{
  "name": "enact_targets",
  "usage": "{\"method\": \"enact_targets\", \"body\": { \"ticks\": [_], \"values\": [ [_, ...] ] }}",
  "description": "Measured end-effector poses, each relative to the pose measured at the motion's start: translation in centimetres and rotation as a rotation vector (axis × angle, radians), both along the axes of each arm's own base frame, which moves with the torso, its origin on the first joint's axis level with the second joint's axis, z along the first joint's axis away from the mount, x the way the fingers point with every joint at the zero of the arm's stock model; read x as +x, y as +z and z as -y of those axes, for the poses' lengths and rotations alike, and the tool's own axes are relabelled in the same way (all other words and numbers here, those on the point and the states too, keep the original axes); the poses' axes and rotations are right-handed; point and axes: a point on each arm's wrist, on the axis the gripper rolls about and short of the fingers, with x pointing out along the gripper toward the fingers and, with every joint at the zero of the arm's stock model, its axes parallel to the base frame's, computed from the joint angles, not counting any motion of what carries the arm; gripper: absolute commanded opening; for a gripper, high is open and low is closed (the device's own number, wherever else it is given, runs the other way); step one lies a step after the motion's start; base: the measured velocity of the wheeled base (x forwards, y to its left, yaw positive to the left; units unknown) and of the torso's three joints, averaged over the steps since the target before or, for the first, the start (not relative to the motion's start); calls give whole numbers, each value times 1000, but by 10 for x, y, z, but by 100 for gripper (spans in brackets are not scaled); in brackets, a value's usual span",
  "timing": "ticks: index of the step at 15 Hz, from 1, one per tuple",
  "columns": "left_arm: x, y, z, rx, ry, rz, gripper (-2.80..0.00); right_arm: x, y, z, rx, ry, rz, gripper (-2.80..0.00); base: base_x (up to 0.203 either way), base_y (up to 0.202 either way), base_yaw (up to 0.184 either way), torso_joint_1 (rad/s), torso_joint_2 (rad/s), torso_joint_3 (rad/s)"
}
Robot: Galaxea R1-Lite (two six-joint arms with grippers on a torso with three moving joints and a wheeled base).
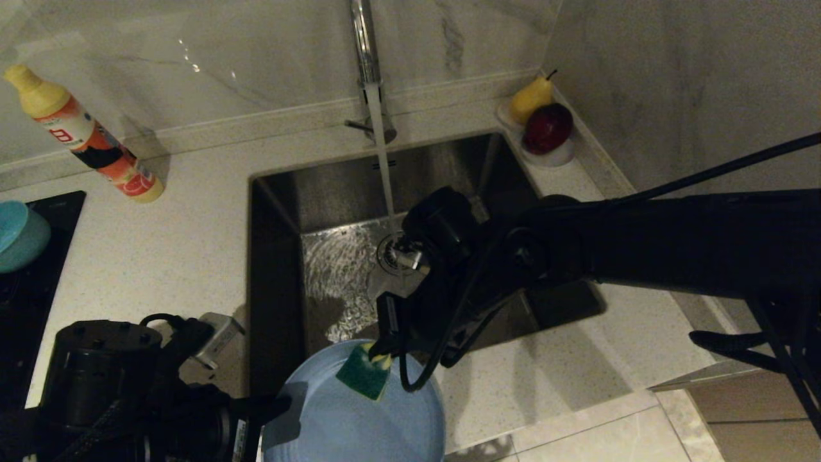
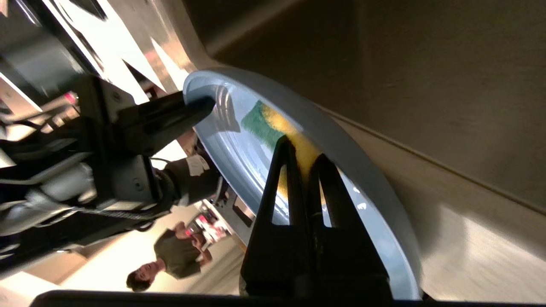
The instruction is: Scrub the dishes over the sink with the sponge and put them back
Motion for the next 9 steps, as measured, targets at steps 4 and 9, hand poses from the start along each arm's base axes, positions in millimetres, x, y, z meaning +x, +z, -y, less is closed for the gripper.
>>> {"method": "enact_targets", "body": {
  "ticks": [4,9],
  "values": [
    [0,2,0,-7,4,7,-280,-3,16,27,-37,-35,-33,-280,0,0,0,0,0,0],
    [1,3,0,-10,6,9,-280,-30,4,39,-122,2,-117,-280,0,0,0,0,0,0]
  ]
}}
